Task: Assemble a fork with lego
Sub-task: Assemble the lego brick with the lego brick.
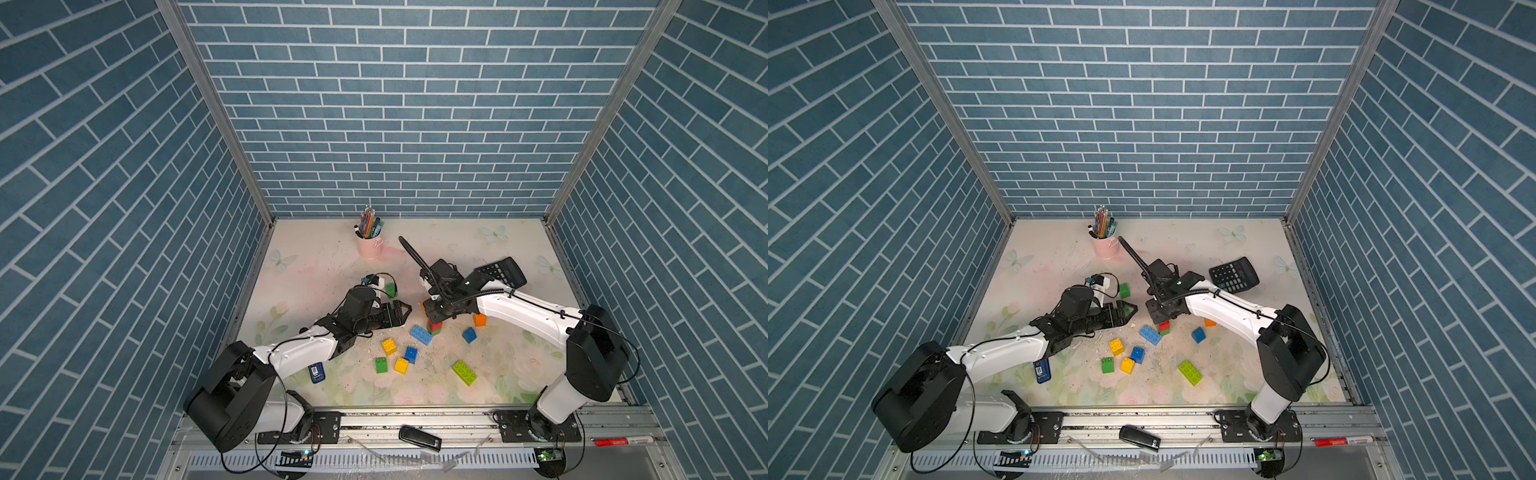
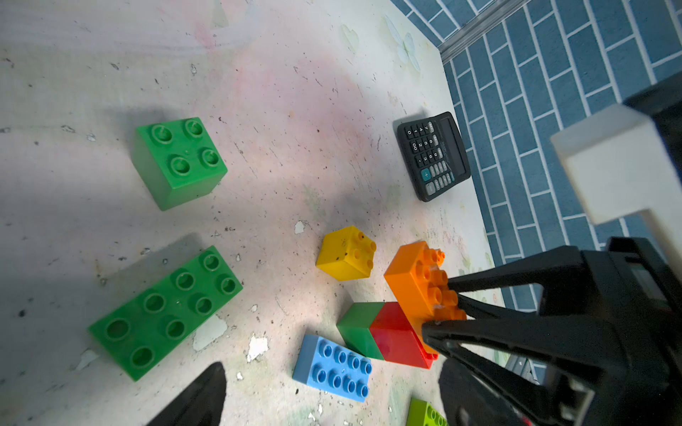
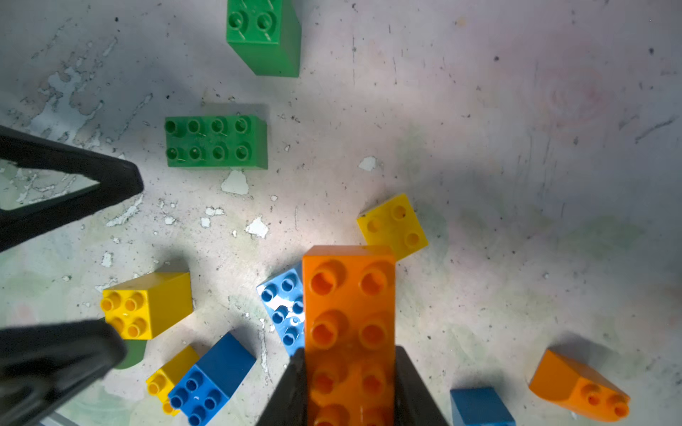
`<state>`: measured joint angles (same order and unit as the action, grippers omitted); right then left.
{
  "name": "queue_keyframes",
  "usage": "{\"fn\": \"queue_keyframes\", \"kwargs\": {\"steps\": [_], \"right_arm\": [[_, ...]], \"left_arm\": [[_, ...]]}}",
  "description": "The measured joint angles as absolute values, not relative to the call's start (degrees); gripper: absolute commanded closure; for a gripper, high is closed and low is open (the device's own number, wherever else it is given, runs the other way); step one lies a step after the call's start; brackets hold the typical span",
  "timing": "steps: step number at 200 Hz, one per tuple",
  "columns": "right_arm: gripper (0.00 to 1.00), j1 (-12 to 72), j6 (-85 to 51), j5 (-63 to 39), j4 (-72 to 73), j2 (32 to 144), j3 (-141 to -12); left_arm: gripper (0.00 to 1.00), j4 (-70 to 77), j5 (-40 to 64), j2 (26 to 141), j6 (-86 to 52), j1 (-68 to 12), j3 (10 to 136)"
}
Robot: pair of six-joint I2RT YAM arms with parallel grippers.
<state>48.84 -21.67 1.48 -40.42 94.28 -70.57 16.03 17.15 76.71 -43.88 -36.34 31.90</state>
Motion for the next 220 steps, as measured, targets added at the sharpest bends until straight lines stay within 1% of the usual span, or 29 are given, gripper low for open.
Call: {"fn": "queue_keyframes", "kwargs": {"steps": [40, 85, 136, 220], "right_arm": [[1.00, 49.15, -26.26, 3.90, -45.30, 95.85, -73.23], [1.00, 49.47, -29.17, 5.23, -45.98, 96.23, -73.56], [1.00, 49.50, -28.99, 4.80, -42.85, 96.18, -72.40], [1.00, 49.45, -28.23, 4.95, -42.63, 96.44, -72.60]], "left_arm": [[0.09, 15.53, 16.97, 76.71, -43.81, -36.38, 31.90], [0.08, 14.85, 16.97, 76.71, -43.57, -36.40, 32.40], [0.08, 14.57, 16.99, 76.71, -43.07, -36.40, 32.71], [0.08, 14.22, 16.67, 76.71, -42.85, -36.40, 32.91]]}}
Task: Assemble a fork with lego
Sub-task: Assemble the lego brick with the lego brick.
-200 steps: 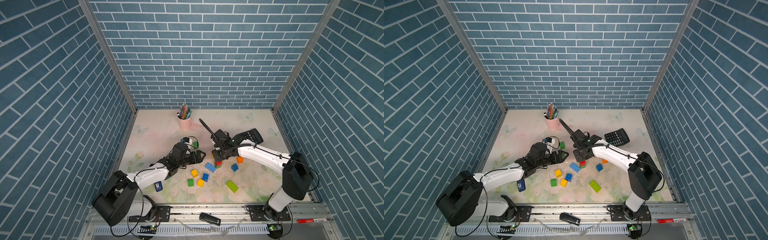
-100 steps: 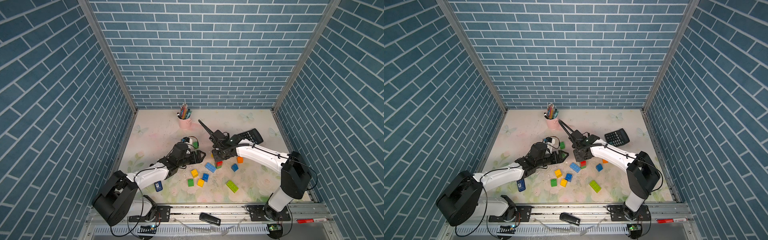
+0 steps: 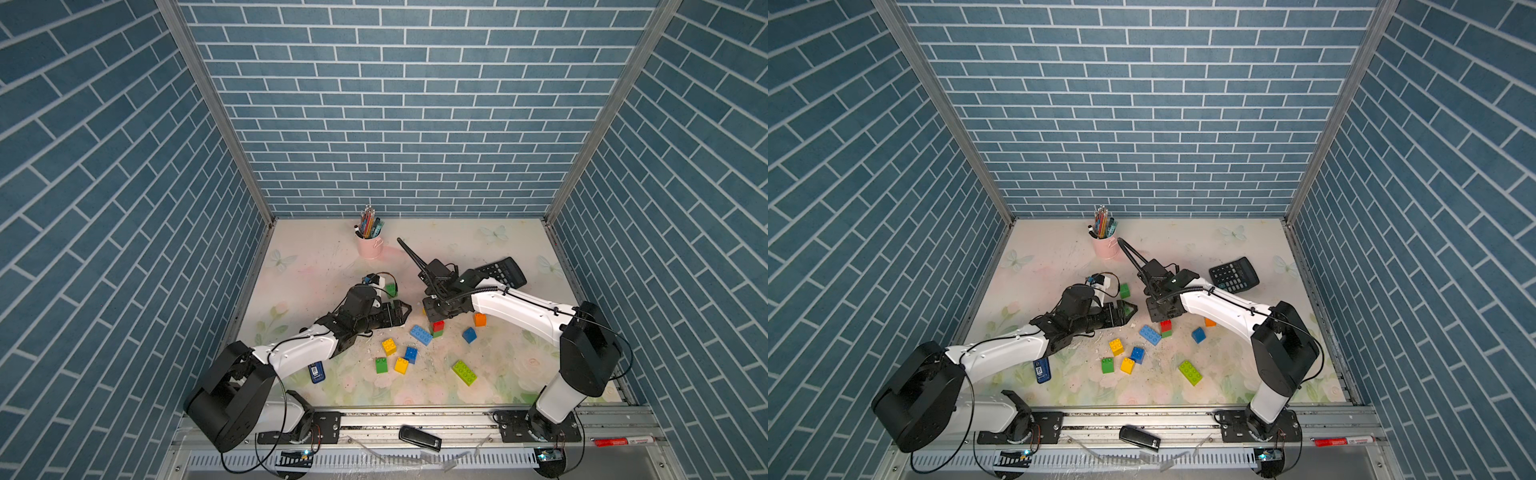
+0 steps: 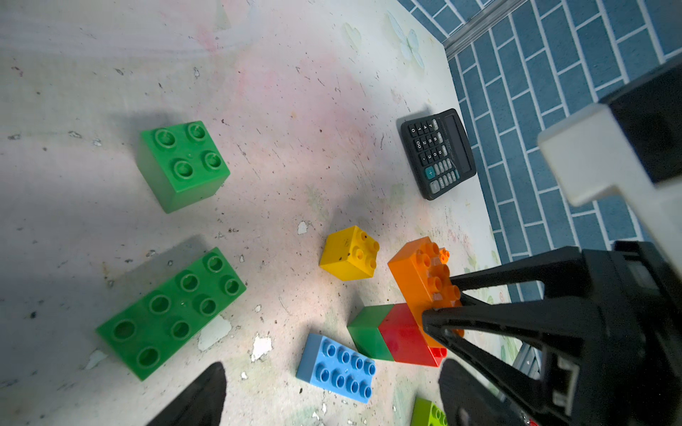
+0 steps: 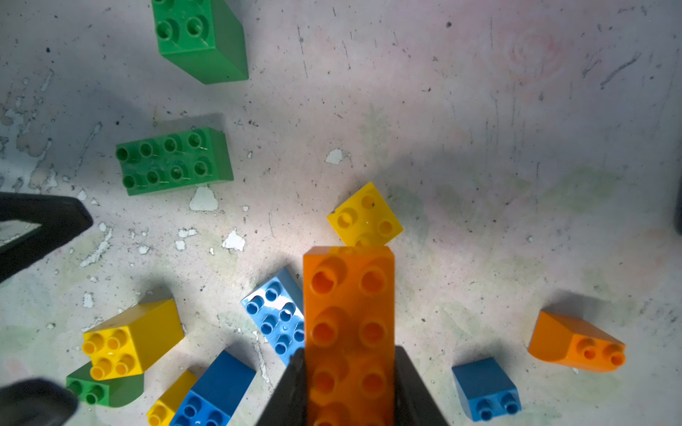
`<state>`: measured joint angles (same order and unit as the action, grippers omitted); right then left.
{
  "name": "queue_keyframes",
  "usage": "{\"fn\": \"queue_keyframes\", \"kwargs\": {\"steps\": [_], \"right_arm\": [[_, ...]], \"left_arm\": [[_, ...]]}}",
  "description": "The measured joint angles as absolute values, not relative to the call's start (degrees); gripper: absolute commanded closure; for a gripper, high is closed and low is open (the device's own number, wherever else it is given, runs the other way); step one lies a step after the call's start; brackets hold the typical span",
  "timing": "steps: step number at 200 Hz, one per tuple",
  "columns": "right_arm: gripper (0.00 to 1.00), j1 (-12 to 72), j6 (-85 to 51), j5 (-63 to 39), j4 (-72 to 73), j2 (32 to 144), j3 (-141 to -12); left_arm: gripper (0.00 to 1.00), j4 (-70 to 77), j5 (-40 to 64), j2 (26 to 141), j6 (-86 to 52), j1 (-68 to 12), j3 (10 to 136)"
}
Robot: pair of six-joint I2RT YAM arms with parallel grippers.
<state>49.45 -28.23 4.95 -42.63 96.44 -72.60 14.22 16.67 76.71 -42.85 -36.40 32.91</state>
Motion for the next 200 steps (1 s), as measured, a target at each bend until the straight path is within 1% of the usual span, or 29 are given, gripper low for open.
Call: {"fn": "queue_keyframes", "kwargs": {"steps": [25, 76, 141, 200], "right_arm": [[1.00, 49.45, -26.74, 4.58, -42.13, 96.16, -72.53], [1.00, 49.43, -18.09, 2.61, -41.15, 96.62, -73.25], [1.00, 49.43, -12.62, -0.80, -40.49, 103.88, -81.67], [1.00, 48.69, -9.78, -2.50, -39.97, 108.14, -86.89]], "left_arm": [[0.08, 13.52, 15.94, 76.05, -42.83, -36.32, 32.91], [0.08, 12.38, 15.29, 72.23, -42.76, -33.58, 32.88], [0.08, 8.56, 14.94, 65.34, -42.09, -29.08, 31.14], [0.08, 6.90, 14.83, 64.71, -41.34, -28.40, 30.85]]}}
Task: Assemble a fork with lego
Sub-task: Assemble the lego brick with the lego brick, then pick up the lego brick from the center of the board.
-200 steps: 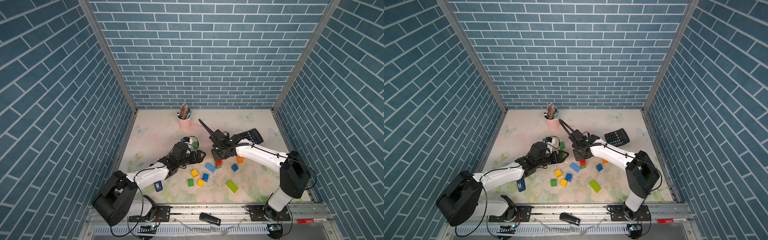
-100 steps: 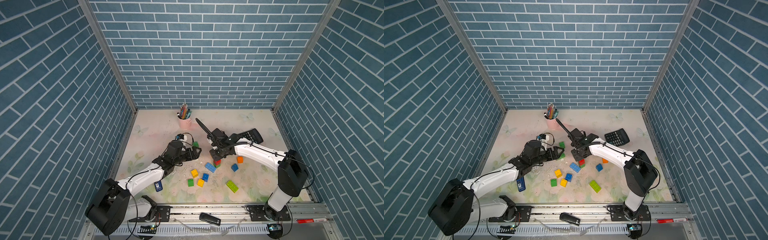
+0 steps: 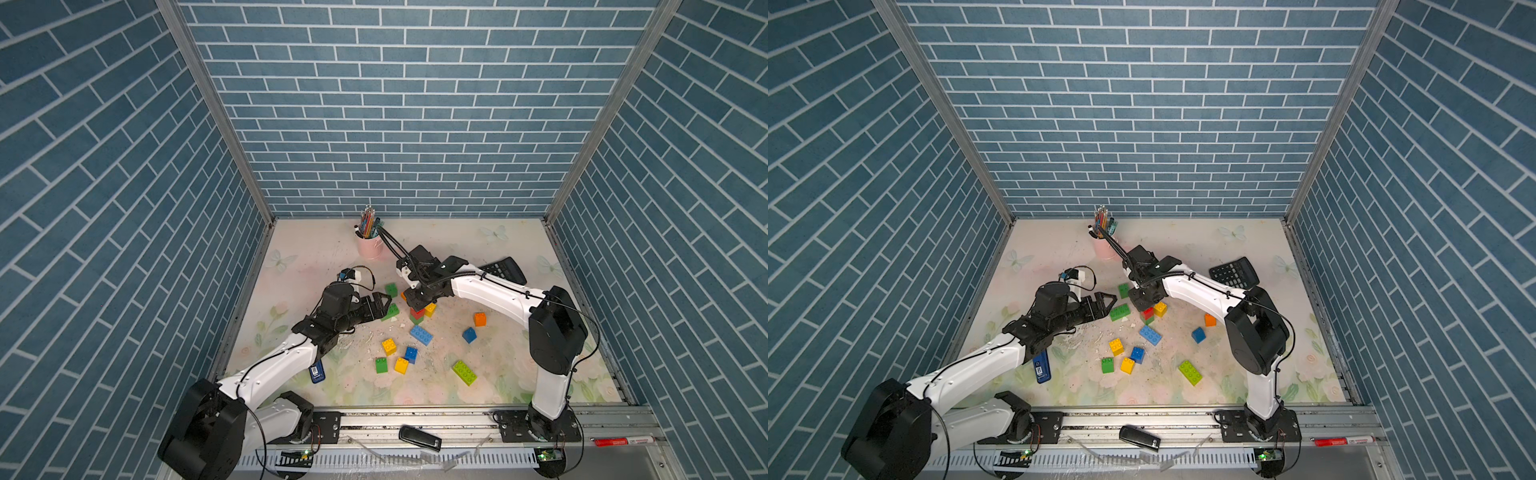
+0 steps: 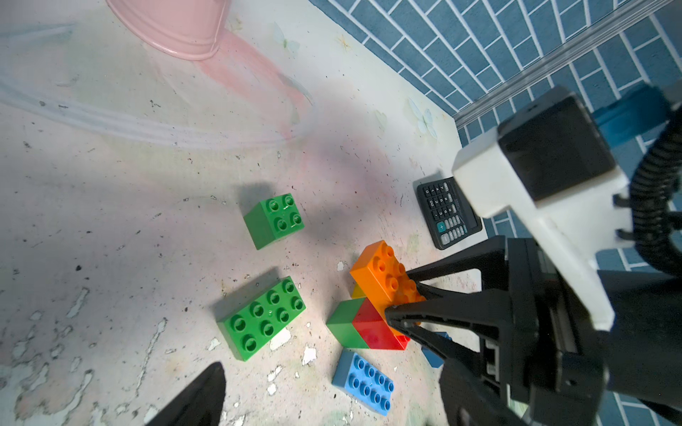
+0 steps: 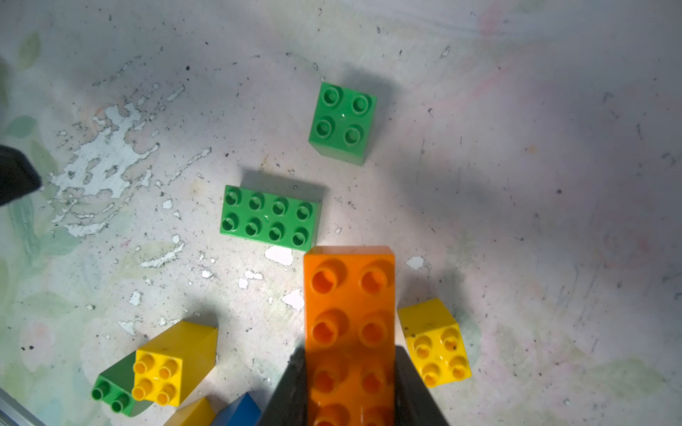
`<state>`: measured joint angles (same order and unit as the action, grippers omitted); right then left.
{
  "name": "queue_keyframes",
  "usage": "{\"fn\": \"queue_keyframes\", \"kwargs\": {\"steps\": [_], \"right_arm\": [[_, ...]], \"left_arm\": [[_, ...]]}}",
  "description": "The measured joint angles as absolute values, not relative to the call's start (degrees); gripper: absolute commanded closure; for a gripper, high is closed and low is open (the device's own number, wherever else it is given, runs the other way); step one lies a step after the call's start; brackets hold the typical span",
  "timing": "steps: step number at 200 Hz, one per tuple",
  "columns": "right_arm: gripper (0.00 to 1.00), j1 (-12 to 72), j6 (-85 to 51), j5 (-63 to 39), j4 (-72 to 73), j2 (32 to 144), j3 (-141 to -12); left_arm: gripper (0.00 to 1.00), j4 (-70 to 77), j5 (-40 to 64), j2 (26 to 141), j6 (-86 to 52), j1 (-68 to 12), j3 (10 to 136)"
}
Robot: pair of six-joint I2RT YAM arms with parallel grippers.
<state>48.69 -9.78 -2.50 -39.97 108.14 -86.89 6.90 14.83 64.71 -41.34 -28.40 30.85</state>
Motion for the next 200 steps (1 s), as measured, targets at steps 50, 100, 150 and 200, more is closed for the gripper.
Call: {"fn": "queue_keyframes", "kwargs": {"steps": [50, 100, 150, 200], "right_arm": [[0.63, 48.42, -8.49, -3.81, -39.97, 108.20, -86.94], [0.42, 48.29, -8.05, -5.37, -40.53, 108.18, -88.09], [0.46, 47.99, -8.58, -5.06, -36.25, 102.76, -83.68], [0.48, 49.19, -11.22, -3.36, -25.02, 82.41, -58.65]], "left_arm": [[0.07, 5.28, 14.87, 65.36, -39.90, -28.40, 30.89], [0.07, 4.73, 14.87, 65.52, -39.33, -28.40, 30.92], [0.07, 4.03, 14.81, 66.19, -38.85, -29.04, 31.88], [0.08, 3.79, 11.84, 68.71, -38.61, -38.28, 33.54]]}}
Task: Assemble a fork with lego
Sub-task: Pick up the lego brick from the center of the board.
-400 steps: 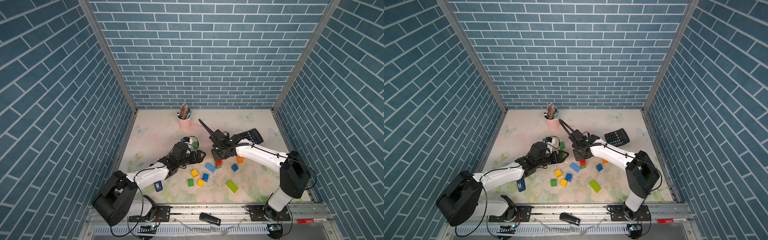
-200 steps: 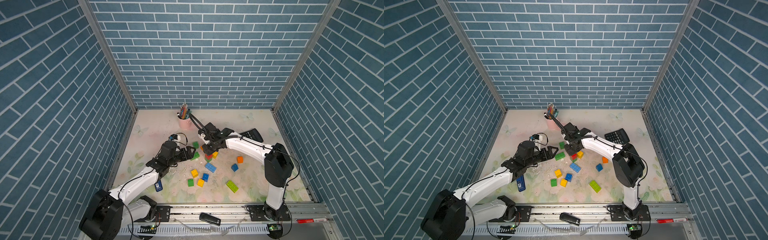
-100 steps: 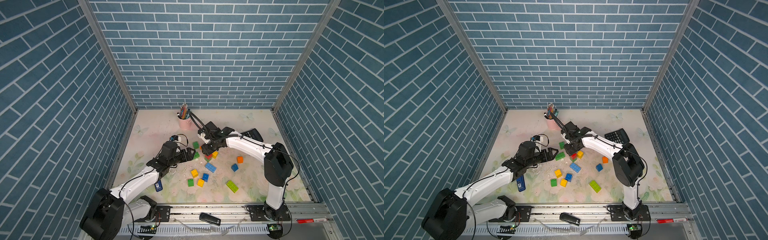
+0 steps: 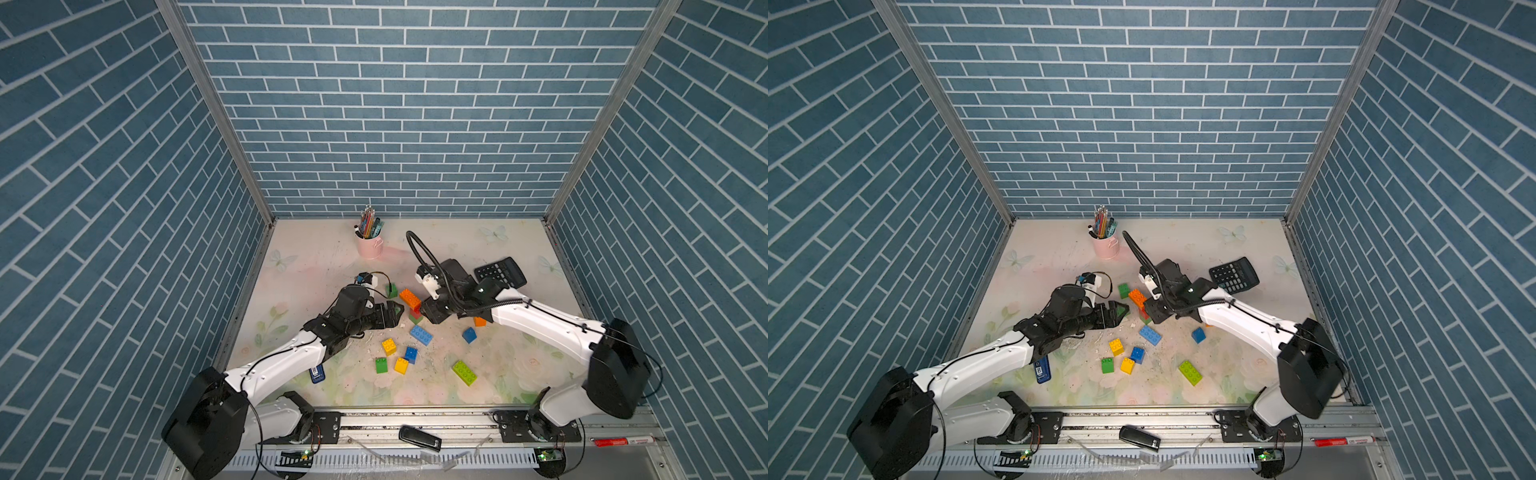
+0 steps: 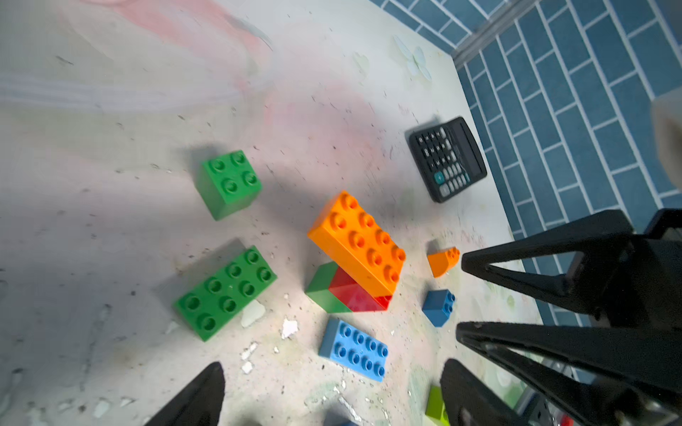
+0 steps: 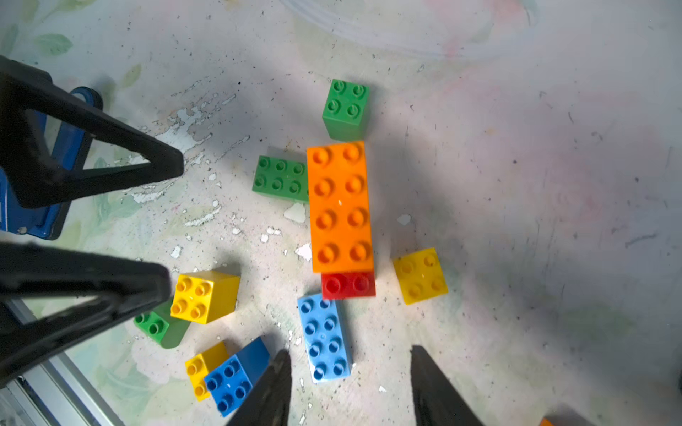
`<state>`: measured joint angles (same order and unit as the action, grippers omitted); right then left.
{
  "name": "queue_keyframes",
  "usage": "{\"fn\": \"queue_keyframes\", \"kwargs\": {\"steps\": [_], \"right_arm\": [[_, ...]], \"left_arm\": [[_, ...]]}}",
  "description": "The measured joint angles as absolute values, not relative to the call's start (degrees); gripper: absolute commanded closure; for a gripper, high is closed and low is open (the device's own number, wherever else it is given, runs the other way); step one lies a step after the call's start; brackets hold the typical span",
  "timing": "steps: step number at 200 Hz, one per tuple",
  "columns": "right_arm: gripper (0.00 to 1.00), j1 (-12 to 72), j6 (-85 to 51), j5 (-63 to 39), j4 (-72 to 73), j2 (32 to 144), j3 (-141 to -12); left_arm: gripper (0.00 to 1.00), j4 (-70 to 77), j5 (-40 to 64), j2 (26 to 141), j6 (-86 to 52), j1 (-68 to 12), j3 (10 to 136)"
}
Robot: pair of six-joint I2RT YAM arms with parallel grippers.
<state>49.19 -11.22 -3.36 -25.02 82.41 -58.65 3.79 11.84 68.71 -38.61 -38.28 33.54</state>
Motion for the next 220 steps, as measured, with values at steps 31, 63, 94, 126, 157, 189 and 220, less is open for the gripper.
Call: {"fn": "queue_keyframes", "kwargs": {"steps": [31, 63, 94, 126, 157, 189, 220], "right_arm": [[0.48, 51.79, -13.21, -2.72, -19.75, 77.58, -48.82], [0.48, 54.41, -13.19, -2.61, -14.81, 78.63, -45.74], [0.47, 55.66, -11.90, -2.52, -10.66, 82.50, -45.74], [0.47, 55.83, -10.15, -1.93, -8.43, 85.73, -45.69], [0.47, 55.83, -9.47, -1.34, -6.00, 87.61, -45.50], [0.50, 55.83, -8.62, -0.93, -3.73, 89.52, -45.47], [0.53, 55.83, -8.45, -0.60, -2.83, 91.61, -45.45]], "left_arm": [[0.08, 6.35, 10.96, 71.18, -40.99, -40.91, 32.14], [0.08, 9.47, 10.13, 70.76, -44.21, -39.44, 28.14], [0.09, 9.72, 10.07, 67.66, -45.69, -36.95, 26.20], [0.09, 9.50, 9.87, 63.57, -45.89, -34.87, 26.09], [0.09, 8.69, 9.69, 62.74, -45.89, -34.57, 26.09], [0.09, 8.40, 9.67, 62.74, -45.89, -34.50, 26.09], [0.10, 8.36, 9.69, 63.09, -45.89, -34.50, 26.09]]}}
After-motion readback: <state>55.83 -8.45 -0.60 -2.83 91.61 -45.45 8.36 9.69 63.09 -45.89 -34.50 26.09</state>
